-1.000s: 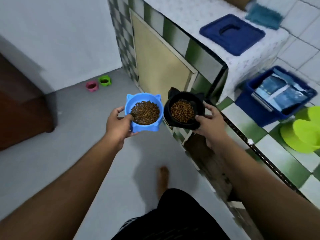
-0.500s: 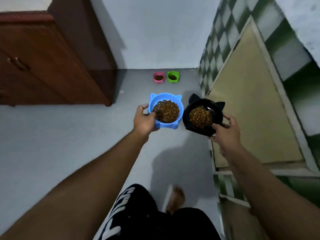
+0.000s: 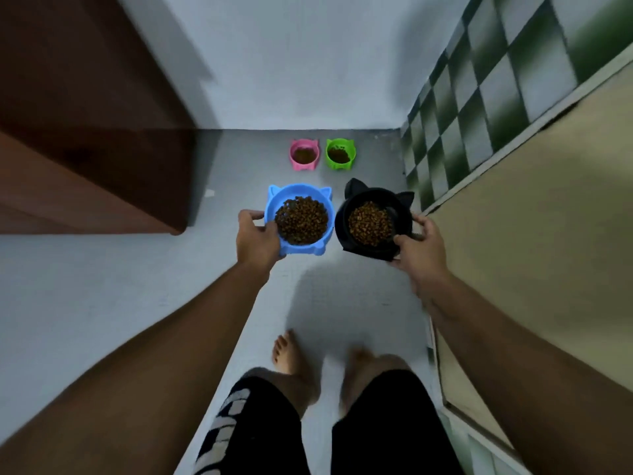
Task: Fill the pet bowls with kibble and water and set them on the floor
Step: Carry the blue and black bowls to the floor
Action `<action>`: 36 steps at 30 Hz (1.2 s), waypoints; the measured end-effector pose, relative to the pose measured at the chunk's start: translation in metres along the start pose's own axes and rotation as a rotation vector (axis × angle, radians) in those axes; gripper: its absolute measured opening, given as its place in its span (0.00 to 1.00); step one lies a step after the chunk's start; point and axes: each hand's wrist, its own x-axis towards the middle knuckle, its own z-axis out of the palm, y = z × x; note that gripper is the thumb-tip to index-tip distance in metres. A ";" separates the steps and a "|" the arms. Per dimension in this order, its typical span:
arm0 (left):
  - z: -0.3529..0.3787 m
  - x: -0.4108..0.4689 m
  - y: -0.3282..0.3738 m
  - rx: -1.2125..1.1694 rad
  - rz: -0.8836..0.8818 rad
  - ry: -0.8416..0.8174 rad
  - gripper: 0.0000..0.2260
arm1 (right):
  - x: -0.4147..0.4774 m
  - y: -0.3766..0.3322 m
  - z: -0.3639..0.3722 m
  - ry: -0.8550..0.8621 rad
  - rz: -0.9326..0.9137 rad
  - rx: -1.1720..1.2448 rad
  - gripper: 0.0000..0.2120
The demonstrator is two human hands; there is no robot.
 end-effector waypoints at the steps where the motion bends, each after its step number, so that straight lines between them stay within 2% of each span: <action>1: 0.014 0.030 -0.004 0.022 0.003 0.020 0.07 | 0.032 0.003 0.014 0.006 0.006 -0.009 0.24; 5: 0.075 0.153 -0.047 0.070 -0.019 0.088 0.08 | 0.170 0.031 0.067 0.006 0.000 -0.077 0.23; 11: 0.169 0.326 -0.142 0.108 -0.033 0.139 0.06 | 0.373 0.120 0.126 -0.011 0.028 -0.134 0.24; 17: 0.229 0.440 -0.224 0.165 -0.036 0.189 0.06 | 0.514 0.200 0.158 0.003 0.011 -0.192 0.23; 23: 0.254 0.478 -0.245 0.174 -0.004 0.259 0.08 | 0.564 0.233 0.172 0.013 -0.036 -0.302 0.23; 26: 0.257 0.481 -0.245 0.173 -0.011 0.295 0.07 | 0.569 0.243 0.166 0.060 -0.064 -0.360 0.24; 30: 0.256 0.486 -0.242 0.231 -0.004 0.301 0.07 | 0.570 0.246 0.166 0.131 -0.193 -0.471 0.24; 36: 0.258 0.490 -0.236 0.265 -0.005 0.296 0.07 | 0.570 0.252 0.177 0.213 -0.223 -0.538 0.20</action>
